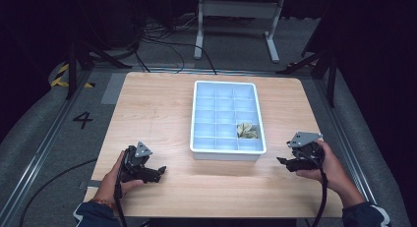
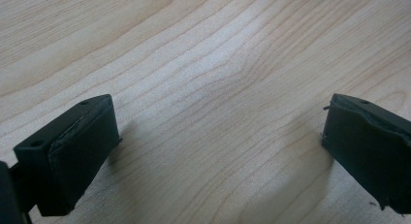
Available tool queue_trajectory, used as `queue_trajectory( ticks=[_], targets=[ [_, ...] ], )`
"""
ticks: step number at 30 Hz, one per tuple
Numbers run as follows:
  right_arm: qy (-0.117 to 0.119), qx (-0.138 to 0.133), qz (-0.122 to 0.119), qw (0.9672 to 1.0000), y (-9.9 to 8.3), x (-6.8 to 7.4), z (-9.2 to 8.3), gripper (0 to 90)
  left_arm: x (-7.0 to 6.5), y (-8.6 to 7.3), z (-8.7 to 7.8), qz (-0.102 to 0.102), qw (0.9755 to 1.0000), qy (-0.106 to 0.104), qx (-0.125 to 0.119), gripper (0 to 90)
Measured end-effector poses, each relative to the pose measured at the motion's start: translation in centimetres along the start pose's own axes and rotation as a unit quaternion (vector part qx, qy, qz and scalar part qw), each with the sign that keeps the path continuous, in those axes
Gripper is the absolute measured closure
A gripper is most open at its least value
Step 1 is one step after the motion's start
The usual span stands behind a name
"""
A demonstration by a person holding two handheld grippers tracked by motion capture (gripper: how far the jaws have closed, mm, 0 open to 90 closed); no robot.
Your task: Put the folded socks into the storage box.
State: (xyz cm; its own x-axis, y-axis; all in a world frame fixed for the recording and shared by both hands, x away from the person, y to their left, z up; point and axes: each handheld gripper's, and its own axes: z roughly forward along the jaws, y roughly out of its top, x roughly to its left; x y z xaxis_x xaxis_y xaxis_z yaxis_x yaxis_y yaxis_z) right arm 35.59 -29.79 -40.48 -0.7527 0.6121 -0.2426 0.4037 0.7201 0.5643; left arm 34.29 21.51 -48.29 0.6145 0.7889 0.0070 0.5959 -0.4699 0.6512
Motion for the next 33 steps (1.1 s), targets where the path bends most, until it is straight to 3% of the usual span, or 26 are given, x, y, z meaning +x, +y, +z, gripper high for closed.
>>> queue_trajectory(
  ticks=[10,17,22,33],
  targets=[
    [-0.006,-0.005,0.011,0.9999,-2.6,0.7,0.3,32.9,0.0,0.0,0.0,-0.001,1.0,0.0,0.0,0.0],
    [-0.008,-0.028,0.021,0.9993,-4.7,0.9,0.2,33.0,0.0,0.0,0.0,-0.002,1.0,0.0,0.0,0.0],
    [-0.011,-0.049,0.052,0.9974,-6.3,0.8,-0.1,33.2,0.0,0.0,0.0,-0.001,1.0,0.0,0.0,0.0],
    [-0.018,-0.063,0.098,0.993,-9.2,0.4,0.0,32.9,0.0,0.0,0.0,-0.001,1.0,0.0,0.001,0.0]
  ],
)
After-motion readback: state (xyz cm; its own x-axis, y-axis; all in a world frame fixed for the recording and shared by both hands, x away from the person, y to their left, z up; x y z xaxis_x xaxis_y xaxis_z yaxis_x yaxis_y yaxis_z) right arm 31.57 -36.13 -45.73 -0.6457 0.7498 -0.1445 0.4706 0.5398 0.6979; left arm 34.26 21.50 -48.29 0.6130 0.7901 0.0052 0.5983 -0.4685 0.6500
